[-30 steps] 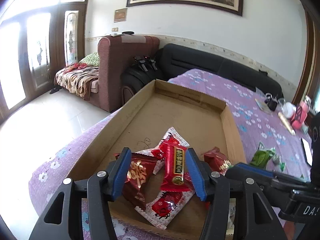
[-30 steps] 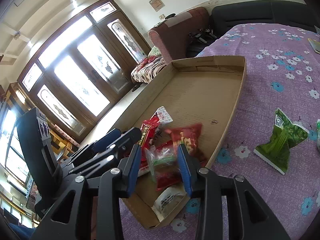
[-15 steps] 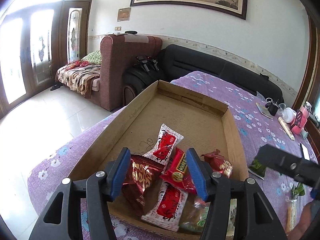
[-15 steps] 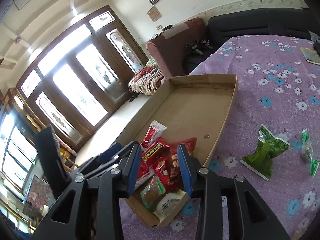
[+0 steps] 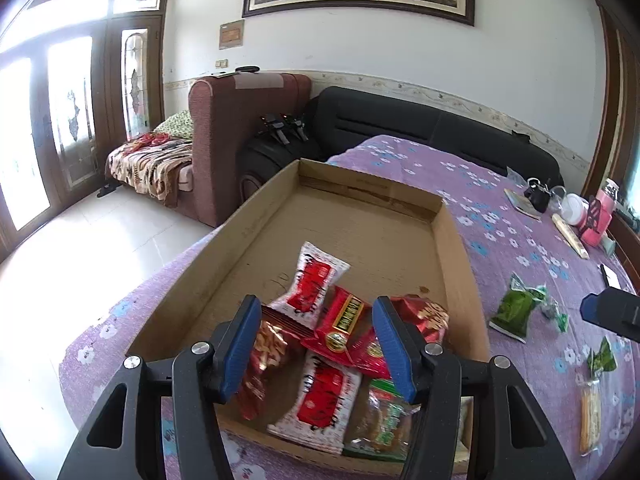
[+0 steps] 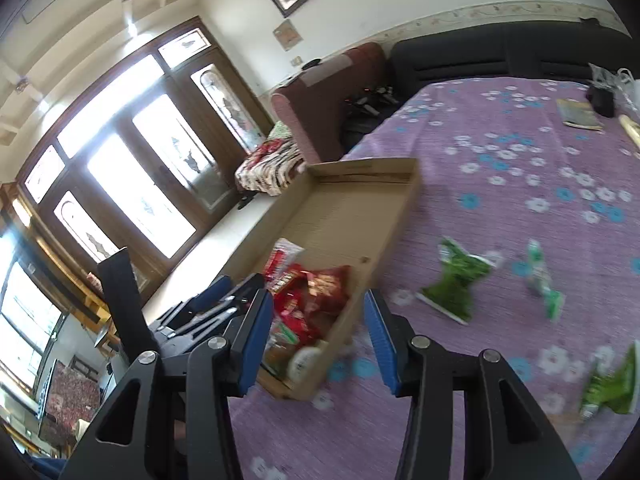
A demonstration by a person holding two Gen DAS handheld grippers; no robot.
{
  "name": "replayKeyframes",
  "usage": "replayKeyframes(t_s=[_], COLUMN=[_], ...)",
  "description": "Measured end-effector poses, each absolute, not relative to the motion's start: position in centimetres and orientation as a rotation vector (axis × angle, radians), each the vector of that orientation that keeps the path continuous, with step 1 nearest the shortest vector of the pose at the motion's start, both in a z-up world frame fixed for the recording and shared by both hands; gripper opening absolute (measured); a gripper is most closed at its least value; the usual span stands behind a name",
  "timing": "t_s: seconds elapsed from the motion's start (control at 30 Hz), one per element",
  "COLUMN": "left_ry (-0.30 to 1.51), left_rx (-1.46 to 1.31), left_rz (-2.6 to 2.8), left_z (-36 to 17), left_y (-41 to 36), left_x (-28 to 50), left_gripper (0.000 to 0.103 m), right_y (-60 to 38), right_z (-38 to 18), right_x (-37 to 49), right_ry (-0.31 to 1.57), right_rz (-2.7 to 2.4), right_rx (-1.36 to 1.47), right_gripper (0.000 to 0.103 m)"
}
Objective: Organize snacks
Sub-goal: 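Move both open grippers back to the snack pile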
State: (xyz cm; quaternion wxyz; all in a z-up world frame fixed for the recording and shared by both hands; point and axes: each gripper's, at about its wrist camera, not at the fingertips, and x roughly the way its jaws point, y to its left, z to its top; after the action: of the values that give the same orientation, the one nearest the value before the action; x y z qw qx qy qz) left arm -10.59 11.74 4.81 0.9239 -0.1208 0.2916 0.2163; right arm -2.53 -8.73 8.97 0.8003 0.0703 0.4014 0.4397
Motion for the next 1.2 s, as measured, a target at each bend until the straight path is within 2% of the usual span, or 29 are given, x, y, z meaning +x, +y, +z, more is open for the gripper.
replayKeyframes(t_s=[0.43,0.63,0.8,0.83,0.9,1.17,1.2], left_ry=[0.614,0.816,1.010,1.024,1.057,1.102,1.098], left_rx=[-0.152,-0.171,-0.226,-0.211,-0.145,0.038,0.038], left_rz=[0.295,-0.014,-0.277,-0.285,-0.268,-0.186,-0.178], left_z=[8.0,7.7,6.0,5.8,5.1,2.8,2.7], left_y=[5.5,-0.9,-7.3,-8.2,-10.3,-14.6,-14.5], left_x=[-10.3,-7.9,-6.1,-6.1,-5.8,-5.4,-5.3], left_gripper=[0.062,0.062,0.062,0.062,0.072,0.071,0.064], right_y=[-19.8,-23.7,-26.2,-26.5,-27.1,-27.3,-27.3], right_z=[8.0,9.1,8.2,8.1,7.9,5.7,5.5], right_x=[1.8,2.8,4.1,4.2,4.4,5.3,5.3], right_ry=[0.879,0.802,0.836,0.839,0.849,0.979,0.994], right_rz=[0.826,0.710,0.611,0.598,0.561,0.442,0.437], right_rx=[0.351,0.371,0.458,0.464,0.473,0.433,0.421], right_gripper=[0.047,0.049,0.051,0.051,0.051,0.051,0.051])
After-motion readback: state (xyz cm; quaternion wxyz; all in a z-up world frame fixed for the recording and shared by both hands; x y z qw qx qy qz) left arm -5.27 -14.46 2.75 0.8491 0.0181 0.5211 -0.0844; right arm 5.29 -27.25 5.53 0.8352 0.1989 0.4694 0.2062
